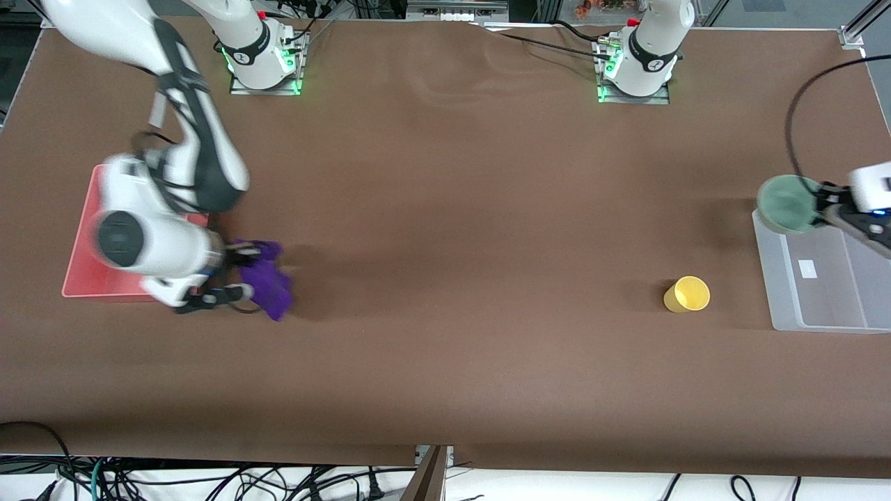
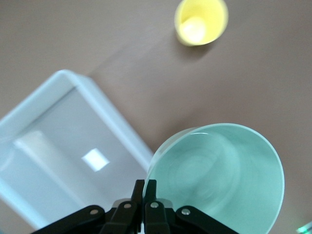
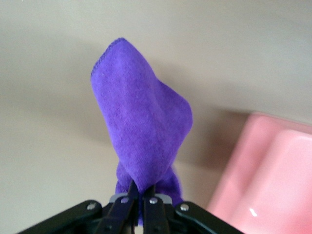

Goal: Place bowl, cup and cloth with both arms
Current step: 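Carry the cloth into the pink bin while the left gripper places the bowl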

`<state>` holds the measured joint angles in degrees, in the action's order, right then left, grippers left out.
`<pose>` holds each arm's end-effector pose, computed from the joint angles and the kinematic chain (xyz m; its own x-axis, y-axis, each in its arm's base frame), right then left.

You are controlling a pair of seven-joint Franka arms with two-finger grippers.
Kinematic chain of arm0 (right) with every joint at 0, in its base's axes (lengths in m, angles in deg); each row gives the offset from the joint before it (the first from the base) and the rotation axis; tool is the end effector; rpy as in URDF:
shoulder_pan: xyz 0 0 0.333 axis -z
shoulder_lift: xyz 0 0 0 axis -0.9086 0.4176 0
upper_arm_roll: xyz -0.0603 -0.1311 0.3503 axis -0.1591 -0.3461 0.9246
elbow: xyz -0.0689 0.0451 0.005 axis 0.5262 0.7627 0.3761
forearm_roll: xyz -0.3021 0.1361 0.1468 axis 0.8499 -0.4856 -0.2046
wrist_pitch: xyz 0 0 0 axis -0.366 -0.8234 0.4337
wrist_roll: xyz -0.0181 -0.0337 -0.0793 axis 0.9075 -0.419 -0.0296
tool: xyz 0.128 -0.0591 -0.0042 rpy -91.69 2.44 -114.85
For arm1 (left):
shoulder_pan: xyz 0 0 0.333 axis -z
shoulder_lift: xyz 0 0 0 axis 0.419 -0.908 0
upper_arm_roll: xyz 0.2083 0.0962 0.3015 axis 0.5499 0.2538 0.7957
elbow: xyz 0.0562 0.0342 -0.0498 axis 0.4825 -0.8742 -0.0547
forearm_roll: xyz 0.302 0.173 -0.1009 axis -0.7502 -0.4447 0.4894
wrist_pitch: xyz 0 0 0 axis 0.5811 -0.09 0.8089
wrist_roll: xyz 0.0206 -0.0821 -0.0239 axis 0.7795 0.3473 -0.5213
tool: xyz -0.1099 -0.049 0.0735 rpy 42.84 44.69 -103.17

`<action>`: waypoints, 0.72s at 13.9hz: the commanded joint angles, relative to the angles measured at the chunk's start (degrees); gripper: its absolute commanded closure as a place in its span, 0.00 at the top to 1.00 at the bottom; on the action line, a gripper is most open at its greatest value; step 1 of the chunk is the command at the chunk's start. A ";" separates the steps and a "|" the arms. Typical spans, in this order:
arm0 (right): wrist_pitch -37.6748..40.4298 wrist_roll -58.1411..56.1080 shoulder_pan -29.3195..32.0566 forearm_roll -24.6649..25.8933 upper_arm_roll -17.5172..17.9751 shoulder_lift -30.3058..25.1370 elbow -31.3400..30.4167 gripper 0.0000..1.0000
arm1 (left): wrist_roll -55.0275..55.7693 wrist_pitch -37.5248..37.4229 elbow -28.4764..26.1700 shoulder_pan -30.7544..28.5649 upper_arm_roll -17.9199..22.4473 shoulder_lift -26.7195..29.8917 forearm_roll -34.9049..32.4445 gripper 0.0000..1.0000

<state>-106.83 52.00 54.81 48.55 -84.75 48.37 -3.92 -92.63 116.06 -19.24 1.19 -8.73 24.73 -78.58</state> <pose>0.6416 0.0821 0.4298 0.9241 0.2767 -0.2636 0.2813 -0.9594 -0.0210 0.5555 0.2187 0.4708 0.7798 -0.6143 -0.1204 -0.6184 -0.7859 0.0043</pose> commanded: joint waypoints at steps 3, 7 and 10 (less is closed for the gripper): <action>16.12 -18.78 1.98 2.17 -11.41 -1.98 5.30 0.00 | -12.46 1.56 17.83 -10.06 -0.58 -21.35 0.16 0.00; 13.25 -24.61 3.12 4.74 -16.79 -1.37 -1.18 0.00 | -17.40 11.07 17.76 -13.33 -0.67 -27.96 5.95 0.00; 6.14 -24.53 3.91 4.56 -17.85 -1.28 -10.49 0.00 | -17.49 13.02 17.67 -13.33 -0.67 -29.73 6.05 0.66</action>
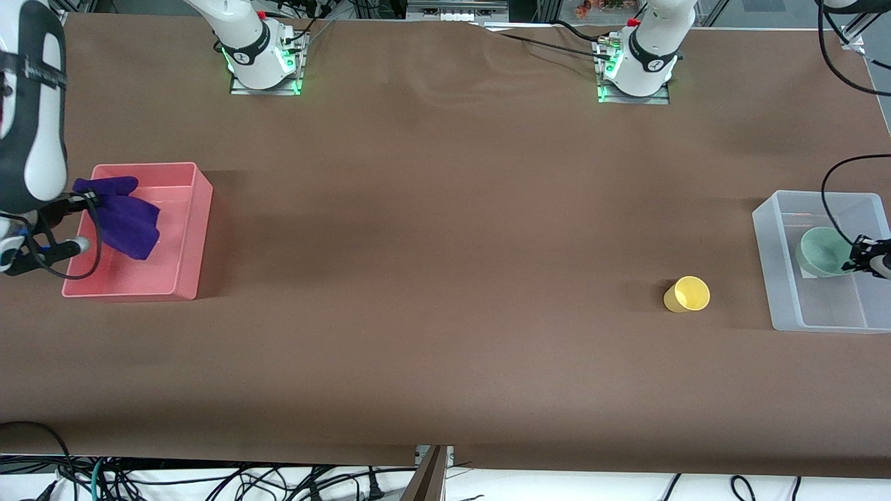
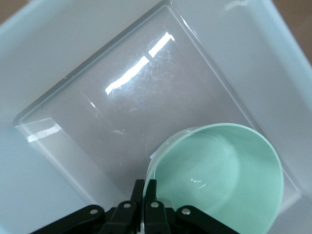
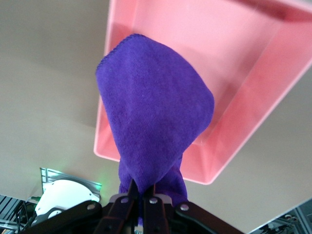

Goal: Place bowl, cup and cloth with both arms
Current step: 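Release the cloth in the pink bin while the left gripper reaches the cup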

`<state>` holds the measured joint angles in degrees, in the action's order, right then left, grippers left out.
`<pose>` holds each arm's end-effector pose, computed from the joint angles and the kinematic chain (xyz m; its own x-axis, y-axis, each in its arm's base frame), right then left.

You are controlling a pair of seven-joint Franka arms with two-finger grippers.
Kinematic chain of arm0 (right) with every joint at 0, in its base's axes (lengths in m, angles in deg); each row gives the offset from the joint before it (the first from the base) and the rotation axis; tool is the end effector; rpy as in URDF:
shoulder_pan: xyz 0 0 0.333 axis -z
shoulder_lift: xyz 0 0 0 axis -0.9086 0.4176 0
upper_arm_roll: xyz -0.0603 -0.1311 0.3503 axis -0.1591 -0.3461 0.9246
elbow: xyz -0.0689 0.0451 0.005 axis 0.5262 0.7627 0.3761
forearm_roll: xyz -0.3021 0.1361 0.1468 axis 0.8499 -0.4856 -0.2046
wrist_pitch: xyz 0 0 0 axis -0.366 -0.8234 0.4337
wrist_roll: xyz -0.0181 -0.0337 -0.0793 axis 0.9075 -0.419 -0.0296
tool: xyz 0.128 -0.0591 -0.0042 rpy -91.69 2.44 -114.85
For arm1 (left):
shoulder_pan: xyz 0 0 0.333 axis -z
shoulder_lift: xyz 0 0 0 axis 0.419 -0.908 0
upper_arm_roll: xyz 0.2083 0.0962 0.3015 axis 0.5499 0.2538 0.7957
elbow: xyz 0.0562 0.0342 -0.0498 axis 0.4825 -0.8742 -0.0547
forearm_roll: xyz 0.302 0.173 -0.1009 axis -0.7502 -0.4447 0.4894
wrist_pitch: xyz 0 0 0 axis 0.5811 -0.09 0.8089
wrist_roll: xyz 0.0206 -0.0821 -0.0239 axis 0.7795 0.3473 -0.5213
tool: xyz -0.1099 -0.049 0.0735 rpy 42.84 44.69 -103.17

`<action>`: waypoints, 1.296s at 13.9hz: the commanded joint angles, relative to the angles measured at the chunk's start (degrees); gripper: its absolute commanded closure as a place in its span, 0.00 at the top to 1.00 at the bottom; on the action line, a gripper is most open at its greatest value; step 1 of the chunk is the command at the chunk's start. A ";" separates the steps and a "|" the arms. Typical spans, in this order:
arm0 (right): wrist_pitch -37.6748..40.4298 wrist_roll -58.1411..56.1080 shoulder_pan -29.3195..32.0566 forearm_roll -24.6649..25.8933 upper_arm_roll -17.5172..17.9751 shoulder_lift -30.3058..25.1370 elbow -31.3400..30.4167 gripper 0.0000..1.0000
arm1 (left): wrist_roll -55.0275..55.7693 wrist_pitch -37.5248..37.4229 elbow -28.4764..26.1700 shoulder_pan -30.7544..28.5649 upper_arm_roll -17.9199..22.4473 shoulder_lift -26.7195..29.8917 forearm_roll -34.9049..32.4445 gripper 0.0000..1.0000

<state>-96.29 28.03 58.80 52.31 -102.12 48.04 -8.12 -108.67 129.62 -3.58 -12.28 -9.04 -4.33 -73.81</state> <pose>0.5839 -0.1288 0.4165 0.8076 0.3059 -0.5043 0.3068 -0.9481 -0.0837 0.5976 0.4052 0.2671 0.7778 -0.6284 -0.0067 -0.6267 -0.7764 0.0667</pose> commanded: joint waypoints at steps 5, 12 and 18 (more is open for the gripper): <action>-9.01 0.14 0.10 -0.51 -0.40 -2.43 -7.49 1.00 | 0.55 -9.65 3.15 2.15 -2.72 5.73 1.11 1.00; 6.46 13.66 0.10 -3.41 11.63 -10.33 10.28 1.00 | 34.43 -16.37 2.45 16.99 -6.51 9.71 1.11 1.00; 3.66 13.94 0.10 -3.15 14.81 -15.71 12.31 1.00 | 43.98 -1.37 -4.56 21.41 -6.51 3.29 0.32 0.80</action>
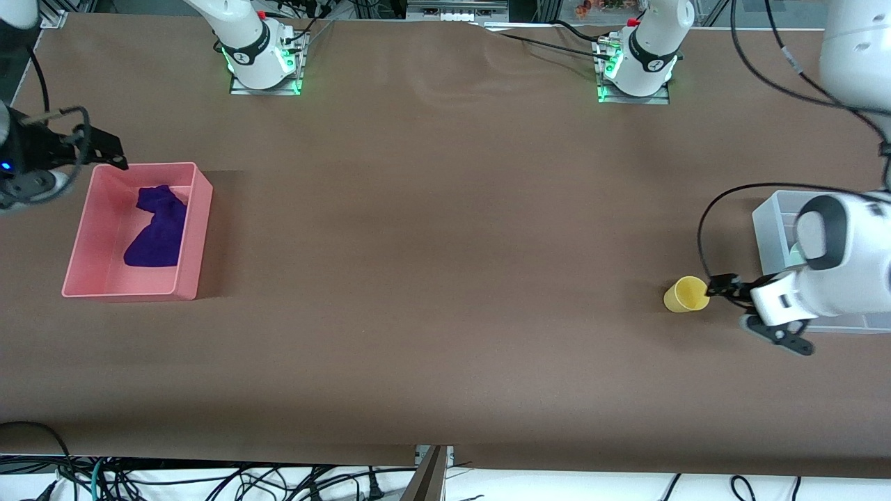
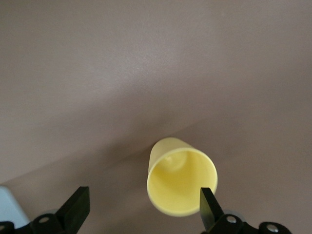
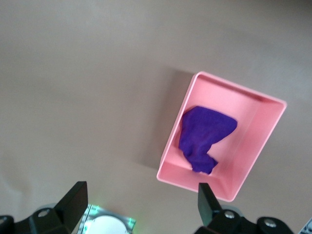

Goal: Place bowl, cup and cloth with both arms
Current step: 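Grasp the yellow cup with the left gripper and lift it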

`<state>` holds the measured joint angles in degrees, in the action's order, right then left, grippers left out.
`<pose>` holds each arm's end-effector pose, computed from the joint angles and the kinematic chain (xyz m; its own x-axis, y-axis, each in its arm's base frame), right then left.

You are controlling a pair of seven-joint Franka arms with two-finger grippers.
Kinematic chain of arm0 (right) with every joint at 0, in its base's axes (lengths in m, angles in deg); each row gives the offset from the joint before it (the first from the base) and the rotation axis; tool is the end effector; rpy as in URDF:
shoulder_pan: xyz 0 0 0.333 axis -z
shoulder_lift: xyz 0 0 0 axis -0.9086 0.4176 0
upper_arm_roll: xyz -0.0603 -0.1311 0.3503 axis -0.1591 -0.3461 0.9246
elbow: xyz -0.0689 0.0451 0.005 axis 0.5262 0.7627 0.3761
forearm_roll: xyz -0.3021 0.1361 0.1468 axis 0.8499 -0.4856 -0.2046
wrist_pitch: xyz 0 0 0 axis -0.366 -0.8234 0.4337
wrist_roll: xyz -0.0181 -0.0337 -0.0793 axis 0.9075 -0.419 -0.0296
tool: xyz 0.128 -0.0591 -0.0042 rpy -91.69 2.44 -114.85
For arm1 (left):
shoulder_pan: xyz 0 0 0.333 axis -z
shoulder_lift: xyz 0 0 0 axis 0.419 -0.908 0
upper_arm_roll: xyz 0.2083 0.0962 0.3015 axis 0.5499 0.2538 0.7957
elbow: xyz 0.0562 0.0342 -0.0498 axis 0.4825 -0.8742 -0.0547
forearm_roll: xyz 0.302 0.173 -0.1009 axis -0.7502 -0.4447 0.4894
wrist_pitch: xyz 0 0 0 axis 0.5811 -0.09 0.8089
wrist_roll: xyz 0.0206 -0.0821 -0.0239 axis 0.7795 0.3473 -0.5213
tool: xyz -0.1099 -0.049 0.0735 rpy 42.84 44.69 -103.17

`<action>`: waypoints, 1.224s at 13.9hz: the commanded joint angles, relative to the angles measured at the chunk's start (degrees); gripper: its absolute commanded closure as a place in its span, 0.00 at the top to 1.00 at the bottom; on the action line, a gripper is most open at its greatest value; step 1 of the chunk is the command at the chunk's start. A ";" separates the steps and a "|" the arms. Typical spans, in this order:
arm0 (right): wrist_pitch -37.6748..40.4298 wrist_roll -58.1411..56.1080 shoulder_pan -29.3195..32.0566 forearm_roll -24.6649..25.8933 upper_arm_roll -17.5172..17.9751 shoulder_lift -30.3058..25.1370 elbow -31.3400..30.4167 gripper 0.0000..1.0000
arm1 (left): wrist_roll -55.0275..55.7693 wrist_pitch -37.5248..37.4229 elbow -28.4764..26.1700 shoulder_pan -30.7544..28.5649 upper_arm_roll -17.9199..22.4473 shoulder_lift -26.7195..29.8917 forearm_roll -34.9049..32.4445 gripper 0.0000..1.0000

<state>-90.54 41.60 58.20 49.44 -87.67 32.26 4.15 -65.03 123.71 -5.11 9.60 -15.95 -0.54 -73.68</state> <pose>0.5625 0.0084 0.6440 0.9285 0.3476 -0.1306 0.3485 -0.9372 -0.0163 0.6980 0.0804 0.3009 0.9173 -0.3929 -0.0654 -0.3824 -0.9146 0.1317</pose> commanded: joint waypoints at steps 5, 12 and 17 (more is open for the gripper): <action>-1.84 9.11 0.71 0.86 0.88 -1.25 -0.48 1.00 | -0.27 7.65 -5.78 -0.56 0.40 -1.30 0.18 0.00; -1.21 14.89 2.37 0.95 2.30 -0.03 0.04 1.00 | -0.10 -4.71 -1.32 -0.65 0.66 3.53 -2.09 0.00; -1.56 14.97 2.03 0.95 2.38 0.15 0.22 1.00 | -16.31 -13.45 4.32 -6.69 2.07 6.44 -9.12 0.00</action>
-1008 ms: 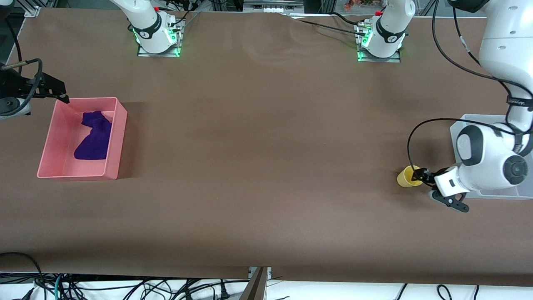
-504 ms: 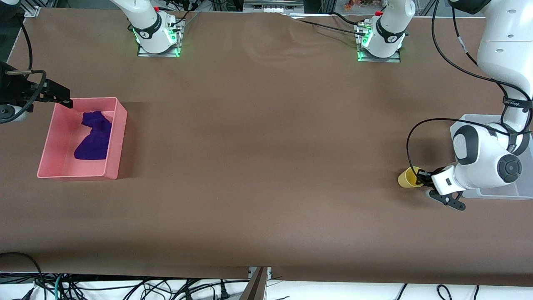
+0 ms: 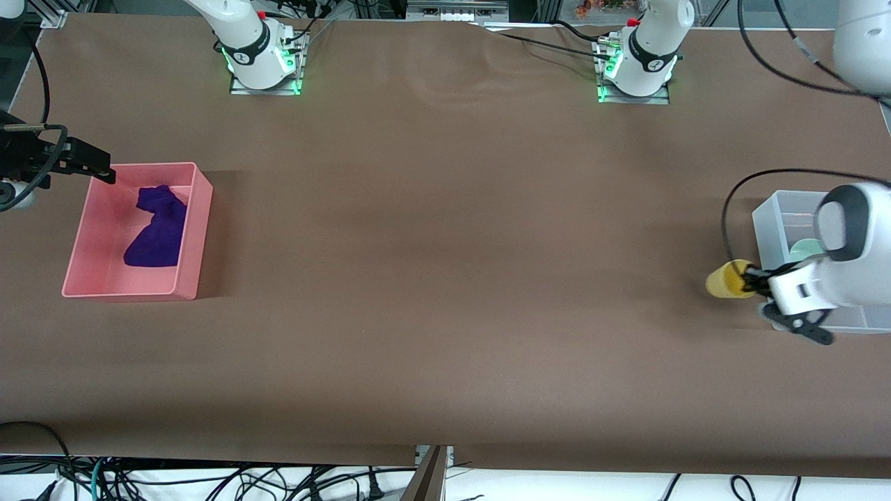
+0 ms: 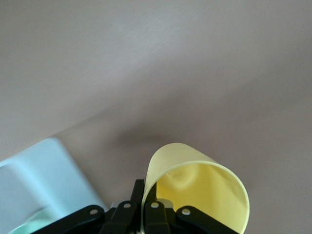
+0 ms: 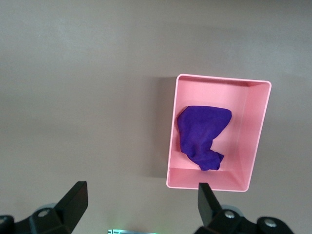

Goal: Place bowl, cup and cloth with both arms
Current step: 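Lower the yellow cup into the green bowl in the clear bin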

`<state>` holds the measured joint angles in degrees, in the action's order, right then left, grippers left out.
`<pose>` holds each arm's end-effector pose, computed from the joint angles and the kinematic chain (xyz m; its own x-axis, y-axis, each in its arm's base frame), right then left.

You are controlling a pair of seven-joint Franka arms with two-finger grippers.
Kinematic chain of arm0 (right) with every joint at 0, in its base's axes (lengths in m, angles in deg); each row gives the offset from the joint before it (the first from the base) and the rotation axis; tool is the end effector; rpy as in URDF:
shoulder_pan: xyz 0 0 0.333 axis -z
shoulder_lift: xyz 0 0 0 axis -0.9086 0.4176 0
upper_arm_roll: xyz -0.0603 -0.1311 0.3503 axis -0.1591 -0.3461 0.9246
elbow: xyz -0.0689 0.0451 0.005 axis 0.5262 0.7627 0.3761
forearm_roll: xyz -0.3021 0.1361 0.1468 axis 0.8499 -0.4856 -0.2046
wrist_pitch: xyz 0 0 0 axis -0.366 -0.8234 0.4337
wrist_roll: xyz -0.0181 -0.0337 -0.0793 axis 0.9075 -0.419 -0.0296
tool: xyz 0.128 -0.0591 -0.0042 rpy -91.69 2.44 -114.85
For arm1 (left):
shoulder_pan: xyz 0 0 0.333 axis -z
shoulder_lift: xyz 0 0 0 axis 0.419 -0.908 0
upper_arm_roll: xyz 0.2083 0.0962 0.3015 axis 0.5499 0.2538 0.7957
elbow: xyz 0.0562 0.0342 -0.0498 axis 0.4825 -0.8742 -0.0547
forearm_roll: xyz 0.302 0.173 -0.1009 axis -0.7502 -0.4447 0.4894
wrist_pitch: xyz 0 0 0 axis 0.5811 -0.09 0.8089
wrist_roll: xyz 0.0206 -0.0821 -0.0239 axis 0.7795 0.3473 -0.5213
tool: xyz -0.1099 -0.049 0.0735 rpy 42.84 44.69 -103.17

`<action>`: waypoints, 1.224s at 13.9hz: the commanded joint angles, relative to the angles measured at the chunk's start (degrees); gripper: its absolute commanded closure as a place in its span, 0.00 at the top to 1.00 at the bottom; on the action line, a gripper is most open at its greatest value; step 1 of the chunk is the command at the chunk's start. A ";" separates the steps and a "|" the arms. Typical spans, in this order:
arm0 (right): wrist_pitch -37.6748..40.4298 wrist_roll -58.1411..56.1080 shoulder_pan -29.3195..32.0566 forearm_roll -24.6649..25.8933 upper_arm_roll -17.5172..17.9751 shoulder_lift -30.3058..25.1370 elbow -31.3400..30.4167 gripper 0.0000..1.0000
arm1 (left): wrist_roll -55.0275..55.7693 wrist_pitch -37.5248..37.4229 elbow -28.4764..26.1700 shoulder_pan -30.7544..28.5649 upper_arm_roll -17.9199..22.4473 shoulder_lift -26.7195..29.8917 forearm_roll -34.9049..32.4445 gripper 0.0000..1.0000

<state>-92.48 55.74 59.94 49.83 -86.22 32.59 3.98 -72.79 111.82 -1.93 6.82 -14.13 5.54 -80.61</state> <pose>0.5694 0.0031 0.6417 0.9890 0.1030 -0.1065 0.1059 -0.9941 0.0217 0.6701 0.1439 0.3813 0.8584 -0.4832 -0.1722 -0.4820 -0.8747 0.0513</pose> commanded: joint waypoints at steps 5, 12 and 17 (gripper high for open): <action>0.37 0.91 0.29 0.65 0.93 -0.18 0.30 1.00 | -20.79 6.94 -1.21 -13.50 0.25 -2.52 -7.30 0.00; 0.28 0.91 0.20 0.65 0.84 -0.18 0.30 1.00 | -26.27 11.83 -1.40 -18.08 -0.18 -6.68 -4.05 1.00; 0.28 0.91 0.11 0.65 0.84 -0.18 0.30 1.00 | -17.69 -1.71 -0.70 -17.29 -6.67 2.80 -3.69 1.00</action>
<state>-92.49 55.78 59.85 49.83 -85.97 32.59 3.98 -95.46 115.38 -1.37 -11.02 -18.17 2.71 -85.12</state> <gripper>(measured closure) 0.000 0.308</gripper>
